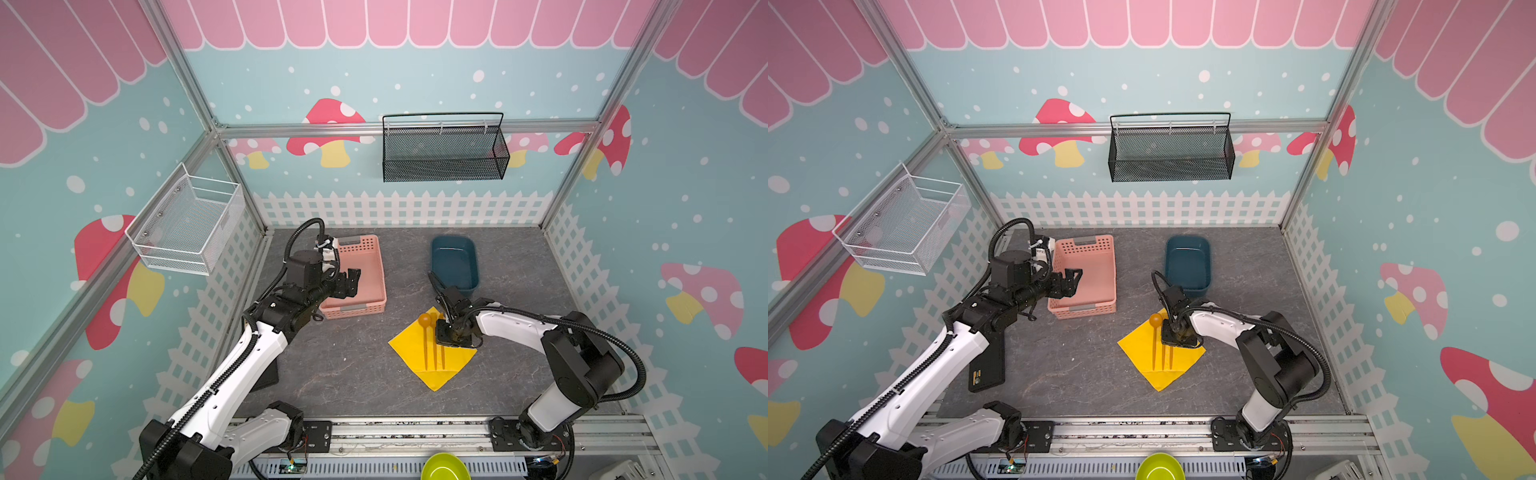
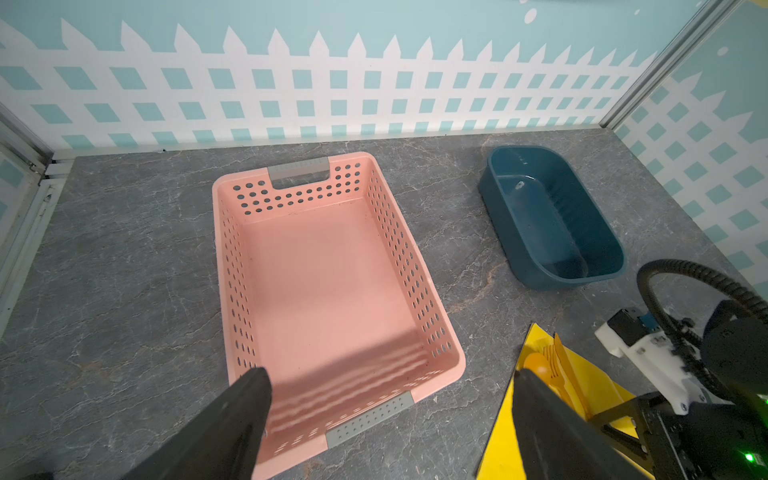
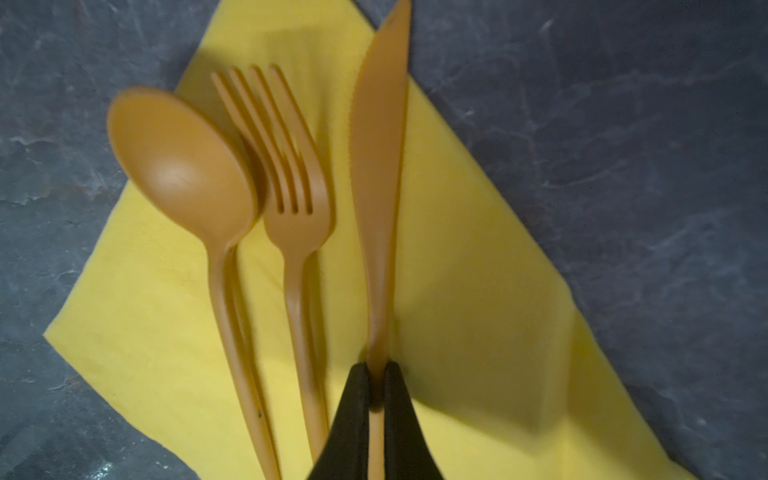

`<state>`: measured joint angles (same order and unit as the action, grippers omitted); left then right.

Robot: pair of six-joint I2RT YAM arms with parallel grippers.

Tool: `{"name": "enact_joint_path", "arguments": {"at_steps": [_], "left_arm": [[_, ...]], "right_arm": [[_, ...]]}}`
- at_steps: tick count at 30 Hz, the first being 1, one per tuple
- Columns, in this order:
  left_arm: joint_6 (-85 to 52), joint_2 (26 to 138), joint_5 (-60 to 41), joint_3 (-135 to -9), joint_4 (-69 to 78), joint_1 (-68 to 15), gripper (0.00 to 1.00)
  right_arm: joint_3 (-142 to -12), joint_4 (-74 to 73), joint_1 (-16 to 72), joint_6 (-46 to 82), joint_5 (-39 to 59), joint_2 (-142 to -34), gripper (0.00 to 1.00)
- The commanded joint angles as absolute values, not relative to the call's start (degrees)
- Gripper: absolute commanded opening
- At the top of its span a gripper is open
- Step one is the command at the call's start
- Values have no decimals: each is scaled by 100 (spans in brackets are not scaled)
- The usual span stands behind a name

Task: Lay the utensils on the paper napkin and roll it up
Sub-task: 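Lower the knife onto the napkin next to the fork with the right gripper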

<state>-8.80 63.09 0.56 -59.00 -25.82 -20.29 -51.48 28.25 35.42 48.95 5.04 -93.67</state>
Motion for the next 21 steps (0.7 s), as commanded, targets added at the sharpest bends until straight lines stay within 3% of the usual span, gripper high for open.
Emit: {"name": "enact_joint_path", "arguments": {"at_steps": [1,21], "left_arm": [[-897,6185,55,-5849,-2527,-2051,92],[-901,6179,65,-5845,-2527,-2048,92]], "right_arm": [[-5101,2863,3601,5009,518,-9411,8],[-5274,3094,3647,5045,492,-9233,8]]}}
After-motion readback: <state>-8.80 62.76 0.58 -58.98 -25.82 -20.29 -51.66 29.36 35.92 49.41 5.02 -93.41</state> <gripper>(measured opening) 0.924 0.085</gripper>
